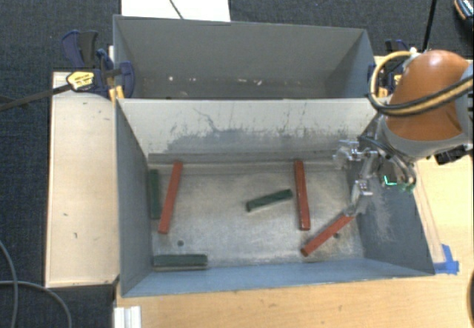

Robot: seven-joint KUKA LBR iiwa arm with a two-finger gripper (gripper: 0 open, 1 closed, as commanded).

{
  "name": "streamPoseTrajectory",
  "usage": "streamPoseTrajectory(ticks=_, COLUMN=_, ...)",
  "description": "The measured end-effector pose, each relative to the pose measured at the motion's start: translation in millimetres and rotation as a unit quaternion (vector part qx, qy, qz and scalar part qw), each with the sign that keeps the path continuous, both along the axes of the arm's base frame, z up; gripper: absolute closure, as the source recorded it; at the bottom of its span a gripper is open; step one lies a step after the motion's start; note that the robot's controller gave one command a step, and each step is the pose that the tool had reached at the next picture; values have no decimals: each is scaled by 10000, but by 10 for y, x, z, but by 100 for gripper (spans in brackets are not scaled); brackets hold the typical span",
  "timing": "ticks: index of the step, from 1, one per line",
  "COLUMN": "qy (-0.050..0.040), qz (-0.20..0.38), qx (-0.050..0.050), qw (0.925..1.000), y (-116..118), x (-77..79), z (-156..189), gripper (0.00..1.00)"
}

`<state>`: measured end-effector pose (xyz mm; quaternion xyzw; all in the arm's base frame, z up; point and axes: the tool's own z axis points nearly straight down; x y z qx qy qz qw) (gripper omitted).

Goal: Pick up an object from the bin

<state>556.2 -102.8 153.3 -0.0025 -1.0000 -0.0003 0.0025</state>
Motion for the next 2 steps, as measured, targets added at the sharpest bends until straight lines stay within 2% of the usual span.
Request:
streamPoseTrajectory(ticks=1, qy=-20, qz=893, qx=4, qw=9960, y=377, x=-259, z=-847, gripper=0)
streamPoseTrajectory(ticks=2, qy=-24, qz=2167, qx=19, qw=9762, y=1206, x=-469, z=-775, gripper=0)
